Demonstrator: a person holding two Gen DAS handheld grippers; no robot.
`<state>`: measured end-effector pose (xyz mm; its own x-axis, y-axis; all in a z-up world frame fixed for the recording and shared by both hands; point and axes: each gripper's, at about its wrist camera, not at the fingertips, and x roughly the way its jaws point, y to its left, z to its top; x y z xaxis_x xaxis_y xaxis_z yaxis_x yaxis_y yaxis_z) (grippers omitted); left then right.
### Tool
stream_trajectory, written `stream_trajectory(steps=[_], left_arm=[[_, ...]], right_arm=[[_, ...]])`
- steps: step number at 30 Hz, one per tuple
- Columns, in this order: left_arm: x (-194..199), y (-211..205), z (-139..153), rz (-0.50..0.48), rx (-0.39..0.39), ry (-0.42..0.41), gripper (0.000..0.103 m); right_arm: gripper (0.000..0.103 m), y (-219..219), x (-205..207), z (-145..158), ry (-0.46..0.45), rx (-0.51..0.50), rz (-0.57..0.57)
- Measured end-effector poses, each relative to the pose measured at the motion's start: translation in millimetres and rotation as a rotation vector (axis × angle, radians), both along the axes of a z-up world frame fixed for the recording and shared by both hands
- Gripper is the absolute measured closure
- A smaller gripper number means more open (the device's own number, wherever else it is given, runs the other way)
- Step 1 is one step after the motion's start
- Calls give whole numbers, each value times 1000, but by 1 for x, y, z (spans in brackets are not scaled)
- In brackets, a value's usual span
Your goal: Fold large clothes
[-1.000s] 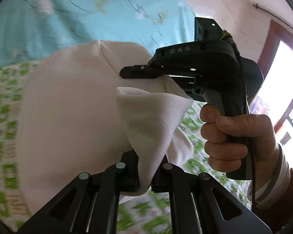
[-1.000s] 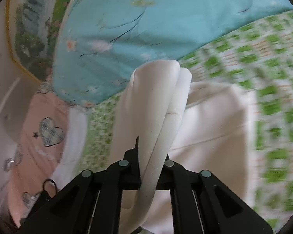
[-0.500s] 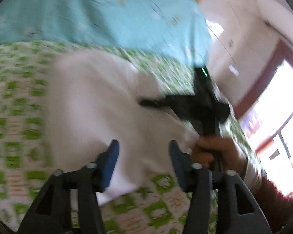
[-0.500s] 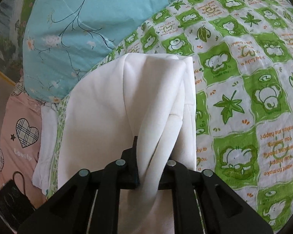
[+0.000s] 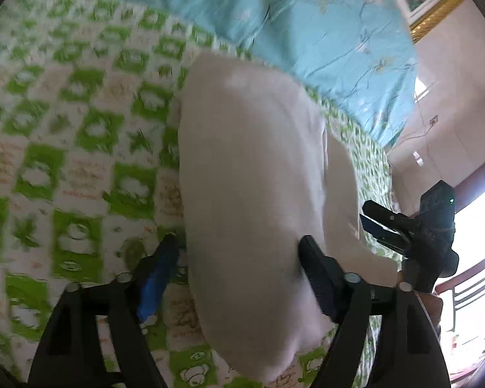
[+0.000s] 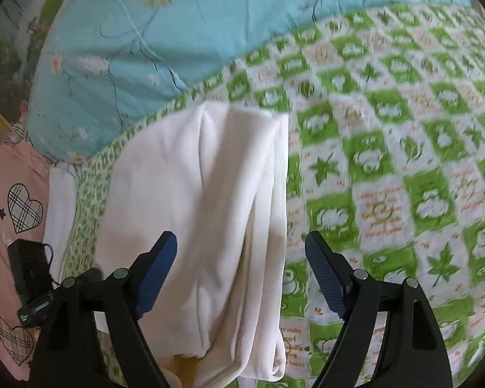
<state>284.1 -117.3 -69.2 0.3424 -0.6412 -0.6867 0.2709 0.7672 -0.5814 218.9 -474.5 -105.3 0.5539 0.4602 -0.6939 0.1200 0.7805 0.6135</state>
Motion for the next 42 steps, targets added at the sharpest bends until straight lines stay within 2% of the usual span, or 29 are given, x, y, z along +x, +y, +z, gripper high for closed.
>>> stream_trajectory(steps=[4,8,13,16,19,21,23,27,32,37,42], left_arm=[[9,-9,-20,-35,-18,63,13],[14,-15,-23,-64,-15,49,13],[24,-30,-24,-109,-3,34,21],[27,-38,-27,-119,15,27,25],[27,-41,-29,-121,13,21,30],[26,-44,-29,-126,14,9,36],[24,-46,-27,-130,14,-8,46],[14,-45,-13,-128,1,-44,55],[-15,-19,8,-103,-21,-60,56],[-61,36,31,-41,30,-100,57],[-96,97,46,39,86,-110,56]], right_arm=[[21,4,6,-14,31,28,22],[22,8,14,-26,36,87,35],[22,12,27,-31,27,122,58],[25,19,33,-32,27,111,77],[43,23,36,-33,32,100,82],[69,24,37,-37,43,107,83],[77,23,38,-42,48,172,94],[83,29,30,-29,13,172,90],[84,50,14,2,-49,194,115],[84,101,-5,17,-87,240,206],[84,163,-16,18,-119,314,319]])
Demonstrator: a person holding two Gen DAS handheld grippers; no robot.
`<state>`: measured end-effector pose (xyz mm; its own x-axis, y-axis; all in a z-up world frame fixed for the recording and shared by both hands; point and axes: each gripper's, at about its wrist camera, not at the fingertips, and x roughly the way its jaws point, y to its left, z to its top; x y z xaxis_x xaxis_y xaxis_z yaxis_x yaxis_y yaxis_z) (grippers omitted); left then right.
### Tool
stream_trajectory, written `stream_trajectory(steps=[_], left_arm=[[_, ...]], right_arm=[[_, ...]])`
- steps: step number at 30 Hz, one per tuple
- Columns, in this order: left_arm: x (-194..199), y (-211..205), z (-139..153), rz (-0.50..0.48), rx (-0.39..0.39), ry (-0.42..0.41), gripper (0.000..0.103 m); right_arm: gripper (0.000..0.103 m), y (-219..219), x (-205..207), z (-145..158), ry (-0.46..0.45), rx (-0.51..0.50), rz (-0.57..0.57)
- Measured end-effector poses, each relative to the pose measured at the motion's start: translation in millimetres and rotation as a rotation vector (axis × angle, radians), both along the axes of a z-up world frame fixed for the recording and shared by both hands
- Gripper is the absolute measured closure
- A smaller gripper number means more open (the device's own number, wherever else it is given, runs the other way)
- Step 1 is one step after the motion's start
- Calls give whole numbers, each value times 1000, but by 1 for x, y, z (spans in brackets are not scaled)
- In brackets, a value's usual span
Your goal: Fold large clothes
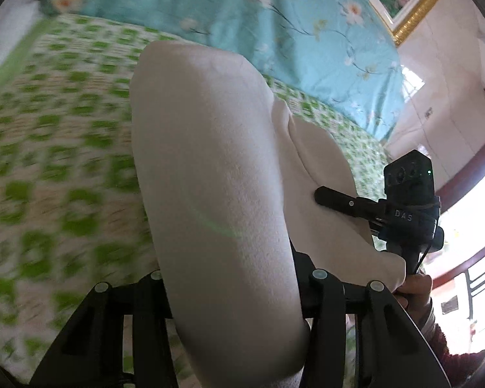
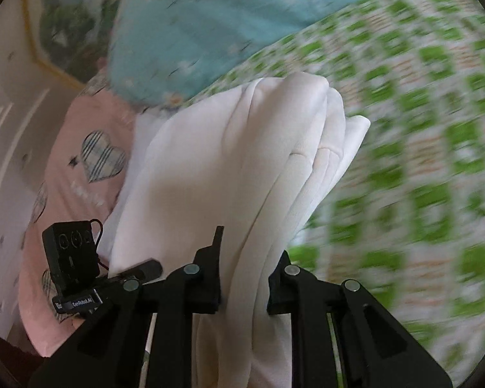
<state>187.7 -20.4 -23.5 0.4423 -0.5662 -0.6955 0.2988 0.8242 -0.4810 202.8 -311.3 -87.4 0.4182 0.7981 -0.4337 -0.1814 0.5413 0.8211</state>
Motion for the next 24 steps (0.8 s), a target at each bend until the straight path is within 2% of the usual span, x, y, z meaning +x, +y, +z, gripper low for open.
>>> stream_trajectory(steps=[4,7,11,14,16,20,24], left_arm=[[-13,32,-1,36,27,-1,56],[-14,47,-14,52,18,11,56],[-13,60,-44,74,27,52,54],[-13,65,-52,78,-5,58,50],[-16,67,-52,79,1,62,48],[-30,75,-42,96,40,63,46],[-64,87,-20,122,100,-6,45]], right_arm=[[84,38,2,-6,12,35,64],[84,56,2,-11,22,36,90],[84,66,4,-28,77,12,91],[83,64,5,-42,110,11,83],[78,64,5,-46,124,9,76],[57,54,-2,-40,130,-50,25],[52,31,-26,-19,103,-106,-55]])
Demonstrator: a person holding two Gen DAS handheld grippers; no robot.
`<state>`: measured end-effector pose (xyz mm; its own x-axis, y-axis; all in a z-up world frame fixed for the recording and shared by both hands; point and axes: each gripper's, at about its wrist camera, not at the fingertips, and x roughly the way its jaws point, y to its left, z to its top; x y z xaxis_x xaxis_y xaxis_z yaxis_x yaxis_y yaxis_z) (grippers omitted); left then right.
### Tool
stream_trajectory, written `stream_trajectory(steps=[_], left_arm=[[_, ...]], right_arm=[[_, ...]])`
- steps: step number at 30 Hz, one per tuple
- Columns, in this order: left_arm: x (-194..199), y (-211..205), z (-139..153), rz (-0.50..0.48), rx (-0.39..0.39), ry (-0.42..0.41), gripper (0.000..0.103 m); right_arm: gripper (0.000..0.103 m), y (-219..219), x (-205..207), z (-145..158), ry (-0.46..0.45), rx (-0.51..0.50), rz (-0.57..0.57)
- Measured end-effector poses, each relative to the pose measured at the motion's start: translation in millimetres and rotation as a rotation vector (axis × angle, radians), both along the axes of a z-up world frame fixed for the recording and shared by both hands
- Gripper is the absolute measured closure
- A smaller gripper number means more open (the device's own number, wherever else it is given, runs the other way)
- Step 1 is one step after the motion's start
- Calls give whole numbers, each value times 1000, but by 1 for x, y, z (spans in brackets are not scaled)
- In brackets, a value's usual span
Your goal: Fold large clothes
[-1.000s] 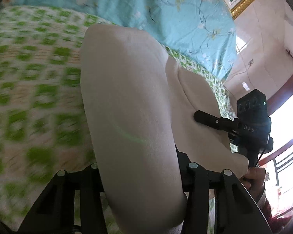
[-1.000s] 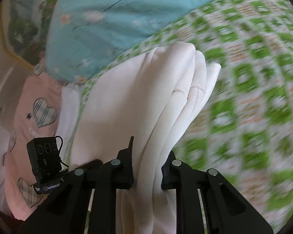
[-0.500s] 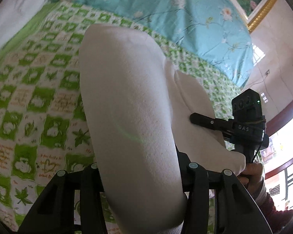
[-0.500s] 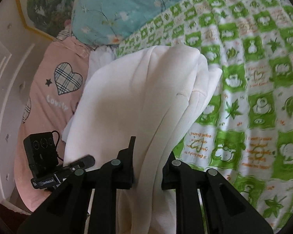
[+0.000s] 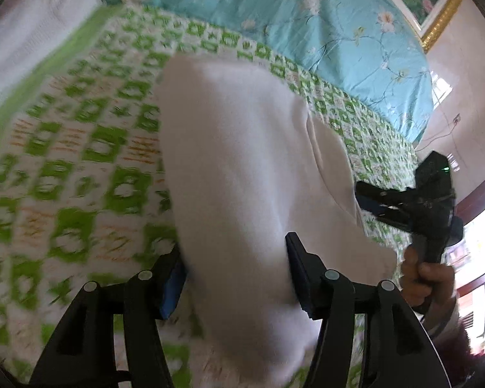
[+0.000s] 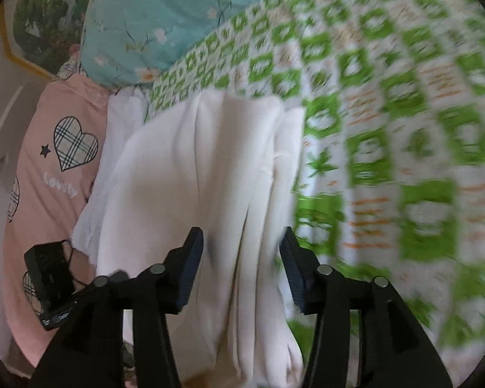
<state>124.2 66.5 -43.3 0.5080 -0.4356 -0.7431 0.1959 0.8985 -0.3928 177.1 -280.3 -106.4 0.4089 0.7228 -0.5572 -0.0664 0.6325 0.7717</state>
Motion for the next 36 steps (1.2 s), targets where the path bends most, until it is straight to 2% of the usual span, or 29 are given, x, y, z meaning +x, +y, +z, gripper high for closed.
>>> stream_trajectory(steps=[3,6,10,13,20,22,23,24,26,30,31,33,35,36], left_arm=[[-37,9,17,4,34,-63,47],[-69,9,23,-8,86,-103,47],[-94,-6,13,-59,168,-118,47],[-95,-24,2,-63,260,-132,47],[-81,-41,-13,-10,487,-221,49],[-85,-47,-14,-29,527,-256,59],[-89,-53,-15,-58,561,-286,69],[-90,-56,-16,-74,582,-302,72],[-92,-63,-17,-97,636,-337,79],[-92,-70,-18,-122,671,-350,86],[-91,-72,-21,-134,682,-342,87],[-90,-77,-27,-149,695,-337,87],[-89,-76,-28,-148,684,-331,86],[-89,-72,-26,-149,659,-320,86]], right_arm=[[52,-15,-28,19,-38,-10,-28],[52,-11,-54,29,-55,10,17],[49,2,-72,15,-9,7,54],[49,9,-71,3,27,13,43],[49,23,-57,1,21,-10,63],[49,27,-52,0,21,-17,68],[63,29,-50,0,21,-21,71],[82,31,-48,0,16,-33,76],[86,33,-45,6,-1,-62,86],[89,14,-51,39,-113,-63,37],[89,8,-50,41,-117,-69,26],[89,2,-47,31,-84,-90,25],[87,6,-42,8,-17,-111,37],[80,7,-42,-4,15,-92,42]])
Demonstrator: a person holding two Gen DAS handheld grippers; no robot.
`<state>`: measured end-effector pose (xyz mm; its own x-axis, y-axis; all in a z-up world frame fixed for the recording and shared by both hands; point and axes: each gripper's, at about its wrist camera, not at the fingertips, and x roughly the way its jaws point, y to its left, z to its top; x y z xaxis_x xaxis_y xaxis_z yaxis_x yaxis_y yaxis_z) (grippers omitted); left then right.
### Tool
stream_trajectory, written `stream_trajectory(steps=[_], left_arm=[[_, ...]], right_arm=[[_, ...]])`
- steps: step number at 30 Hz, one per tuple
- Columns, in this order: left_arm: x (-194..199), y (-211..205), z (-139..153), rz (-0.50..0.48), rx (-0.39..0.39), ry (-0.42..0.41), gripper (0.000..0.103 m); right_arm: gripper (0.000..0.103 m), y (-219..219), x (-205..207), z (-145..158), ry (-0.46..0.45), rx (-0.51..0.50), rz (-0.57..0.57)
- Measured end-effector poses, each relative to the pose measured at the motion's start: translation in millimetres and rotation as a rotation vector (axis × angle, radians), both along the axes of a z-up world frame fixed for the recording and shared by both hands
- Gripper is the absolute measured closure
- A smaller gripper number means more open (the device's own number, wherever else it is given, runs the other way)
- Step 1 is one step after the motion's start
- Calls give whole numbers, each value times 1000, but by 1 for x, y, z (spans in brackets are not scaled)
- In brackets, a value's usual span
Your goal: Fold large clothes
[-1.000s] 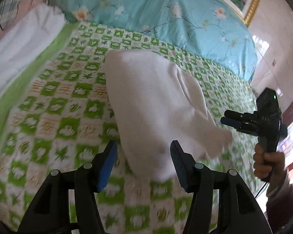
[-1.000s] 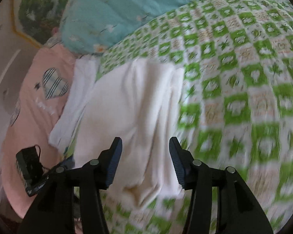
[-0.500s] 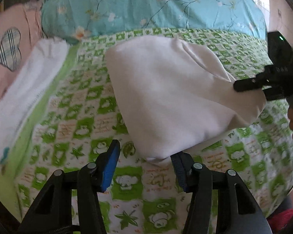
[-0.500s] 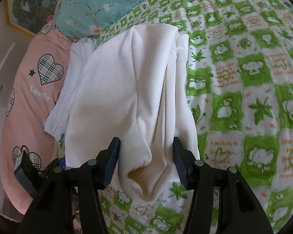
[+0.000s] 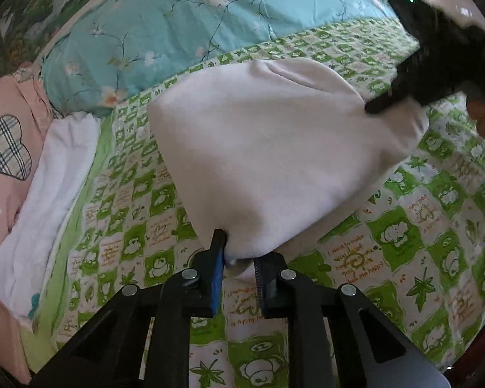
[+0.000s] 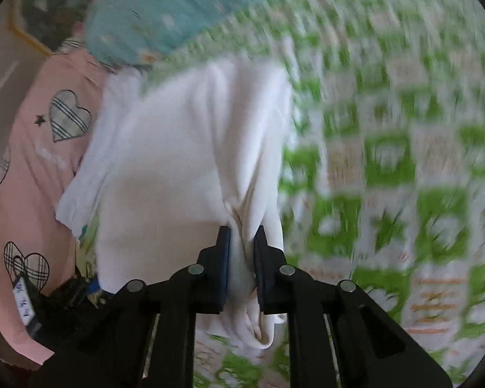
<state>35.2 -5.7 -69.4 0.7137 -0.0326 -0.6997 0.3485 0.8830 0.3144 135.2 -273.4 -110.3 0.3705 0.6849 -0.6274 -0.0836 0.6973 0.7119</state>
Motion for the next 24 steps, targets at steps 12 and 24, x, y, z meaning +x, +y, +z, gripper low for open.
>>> stream_trajectory(steps=[12,24], left_arm=[[31,77,78,-124,-691,175,81],[73,68,5,-69,-654,346,103]], right_arm=[[74,-21,-24,43,-131,51,-65],[75,20,-1,17,-73,20,29]])
